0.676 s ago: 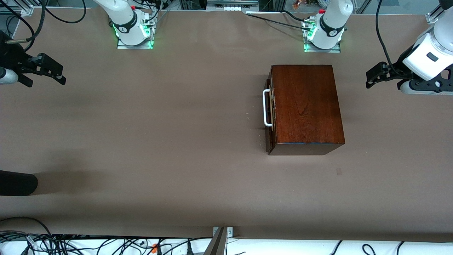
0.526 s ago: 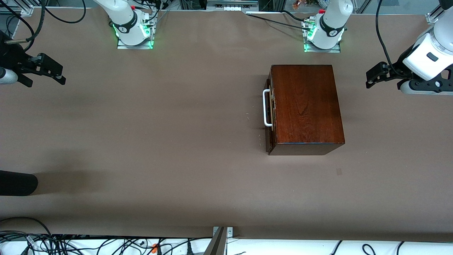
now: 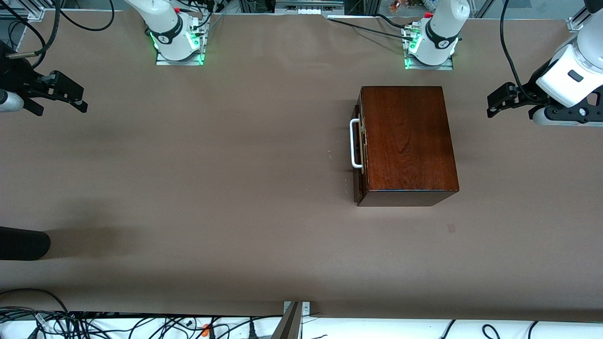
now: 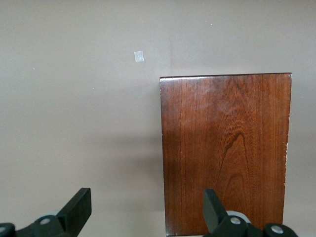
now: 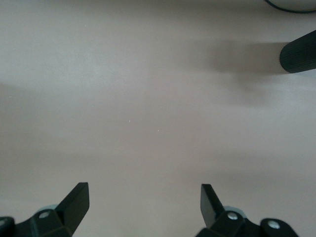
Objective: Open drawer, take yellow block, close drawer
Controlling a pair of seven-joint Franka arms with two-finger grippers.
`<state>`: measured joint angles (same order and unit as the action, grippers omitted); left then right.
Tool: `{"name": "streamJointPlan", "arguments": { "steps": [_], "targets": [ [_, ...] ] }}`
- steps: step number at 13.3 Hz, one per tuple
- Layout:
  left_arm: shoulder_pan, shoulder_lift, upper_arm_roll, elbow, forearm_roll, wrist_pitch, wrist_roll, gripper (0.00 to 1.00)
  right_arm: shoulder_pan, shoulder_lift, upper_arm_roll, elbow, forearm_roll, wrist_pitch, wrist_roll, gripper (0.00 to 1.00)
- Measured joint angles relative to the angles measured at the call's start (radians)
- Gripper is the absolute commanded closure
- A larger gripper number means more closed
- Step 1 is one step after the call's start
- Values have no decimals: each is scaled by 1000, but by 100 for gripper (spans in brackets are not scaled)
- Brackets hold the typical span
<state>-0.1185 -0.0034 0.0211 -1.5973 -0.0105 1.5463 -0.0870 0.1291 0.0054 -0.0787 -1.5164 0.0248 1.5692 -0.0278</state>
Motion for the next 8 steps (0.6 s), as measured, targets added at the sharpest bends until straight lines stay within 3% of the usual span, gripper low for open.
{"name": "streamJointPlan", "arguments": {
  "steps": [6, 8],
  "targets": [
    [-1, 0, -5, 10, 0, 1, -8, 0, -1, 3, -14, 0, 0, -1, 0, 0],
    [-3, 0, -52, 15, -1, 1, -75, 0, -1, 8, -14, 0, 0, -1, 0, 0]
  ]
}}
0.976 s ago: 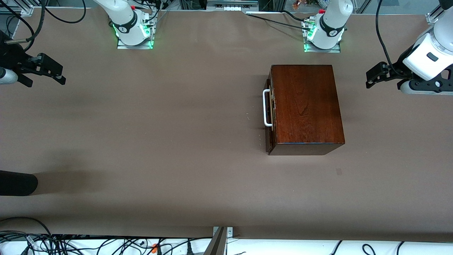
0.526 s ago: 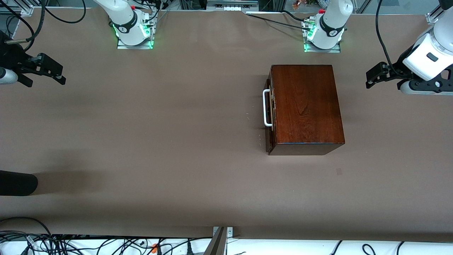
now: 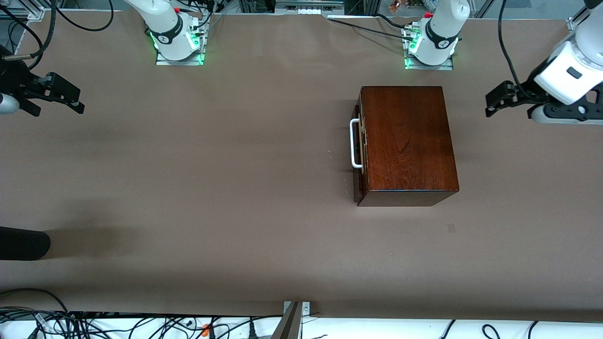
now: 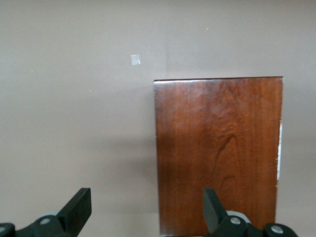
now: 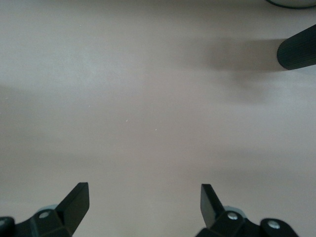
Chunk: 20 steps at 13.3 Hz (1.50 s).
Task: Open drawer, take yellow block, close drawer
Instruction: 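Reach the left gripper toward the white drawer handle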
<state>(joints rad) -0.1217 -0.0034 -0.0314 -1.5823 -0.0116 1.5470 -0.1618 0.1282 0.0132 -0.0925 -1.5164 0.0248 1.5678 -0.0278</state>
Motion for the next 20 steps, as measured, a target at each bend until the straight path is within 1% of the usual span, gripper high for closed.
{"name": "streamJointPlan", "arguments": {
  "steps": [1, 5, 7, 8, 9, 12, 14, 16, 20],
  "targets": [
    [-3, 0, -46, 1, 0, 0, -59, 0, 0, 2, 0, 0, 0, 0, 0, 0],
    [-22, 25, -273, 0, 6, 0, -296, 0, 1, 4, 1, 0, 0, 0, 0, 0],
    [-32, 71, -409, 2, 73, 3, -459, 0, 2, 4, 5, 0, 0, 0, 0, 0],
    [-52, 103, -465, 11, 114, 10, -544, 0, 3, 4, 6, 0, 0, 0, 0, 0],
    [-89, 140, -498, 28, 151, 15, -617, 0, 3, 4, 7, 0, 0, 0, 0, 0],
    [-219, 247, -511, 78, 243, 18, -761, 0, 4, 4, 10, 0, 0, 0, 0, 0],
    [-270, 313, -511, 86, 304, 18, -810, 0, 4, 4, 11, 0, 0, 0, 0, 0],
    [-293, 381, -511, 90, 354, 27, -828, 0, 4, 4, 11, 0, 0, 0, 0, 0],
    [-294, 490, -501, 96, 434, 105, -837, 0, 4, 4, 11, 0, 0, 1, 0, 0]
  ]
}}
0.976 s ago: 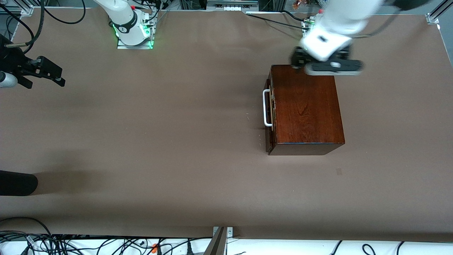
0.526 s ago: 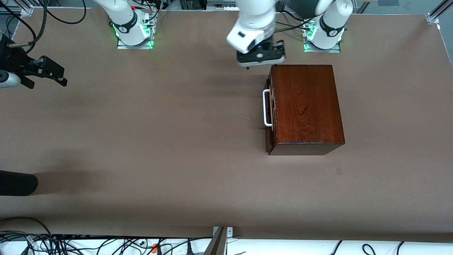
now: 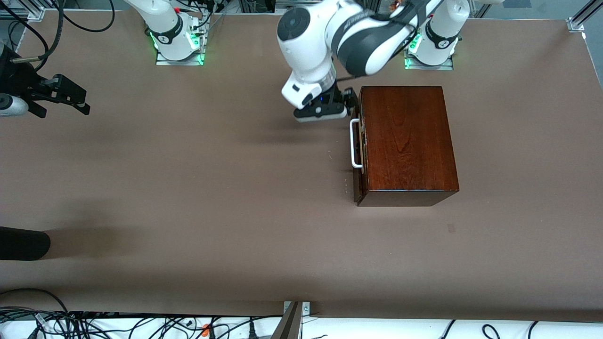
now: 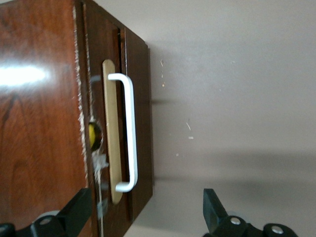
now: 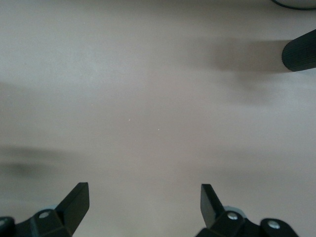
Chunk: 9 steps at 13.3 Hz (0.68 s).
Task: Open drawer, take yellow block, close drawer
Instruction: 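Reach the left gripper toward the white drawer handle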
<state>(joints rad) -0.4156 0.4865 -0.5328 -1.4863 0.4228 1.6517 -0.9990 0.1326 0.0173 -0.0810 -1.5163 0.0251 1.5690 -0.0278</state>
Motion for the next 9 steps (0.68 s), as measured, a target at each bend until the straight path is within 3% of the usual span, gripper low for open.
{"name": "streamJointPlan", "arguments": {
  "steps": [9],
  "targets": [
    [7, 151, 18, -4, 155, 47, -15, 0, 0, 0, 0, 0, 0, 1, 0, 0]
  ]
}}
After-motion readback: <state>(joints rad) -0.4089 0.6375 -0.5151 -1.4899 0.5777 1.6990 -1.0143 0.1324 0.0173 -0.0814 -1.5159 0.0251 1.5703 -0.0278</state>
